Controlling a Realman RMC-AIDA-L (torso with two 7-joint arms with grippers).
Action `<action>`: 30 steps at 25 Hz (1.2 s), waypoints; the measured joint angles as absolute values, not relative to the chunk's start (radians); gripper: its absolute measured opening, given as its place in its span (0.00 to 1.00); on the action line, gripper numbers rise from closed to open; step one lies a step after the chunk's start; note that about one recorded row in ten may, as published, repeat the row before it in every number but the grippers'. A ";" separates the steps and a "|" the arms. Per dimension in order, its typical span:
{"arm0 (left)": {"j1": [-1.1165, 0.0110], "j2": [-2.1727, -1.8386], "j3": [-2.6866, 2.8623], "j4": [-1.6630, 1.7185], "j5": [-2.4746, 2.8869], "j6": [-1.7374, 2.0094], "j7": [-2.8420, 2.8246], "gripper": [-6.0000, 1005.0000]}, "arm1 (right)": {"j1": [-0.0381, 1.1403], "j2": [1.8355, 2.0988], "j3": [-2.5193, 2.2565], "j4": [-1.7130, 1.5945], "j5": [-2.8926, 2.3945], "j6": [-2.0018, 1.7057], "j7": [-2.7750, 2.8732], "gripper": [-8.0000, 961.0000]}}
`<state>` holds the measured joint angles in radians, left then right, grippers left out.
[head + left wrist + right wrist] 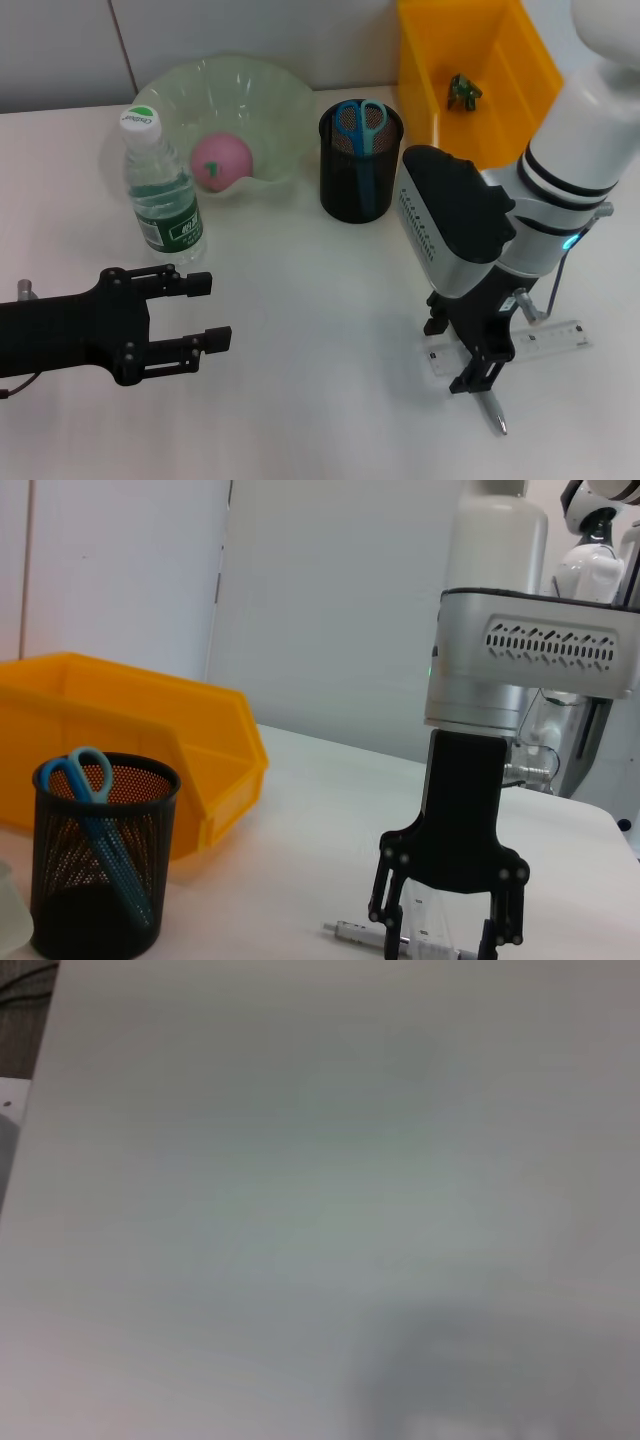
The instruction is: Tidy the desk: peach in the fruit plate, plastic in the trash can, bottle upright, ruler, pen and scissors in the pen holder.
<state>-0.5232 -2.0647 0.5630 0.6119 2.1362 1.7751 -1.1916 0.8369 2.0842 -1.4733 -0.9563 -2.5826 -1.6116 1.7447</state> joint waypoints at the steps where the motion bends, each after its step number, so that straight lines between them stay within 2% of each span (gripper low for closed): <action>1: -0.523 -2.065 0.563 0.612 2.136 1.775 -1.192 0.71 | 0.837 2.084 -1.473 -0.956 -2.583 -1.612 1.745 0.65; 30: -0.520 -2.066 0.563 0.612 2.135 1.777 -1.192 0.71 | 0.833 2.086 -1.541 -0.936 -2.573 -1.546 1.751 0.59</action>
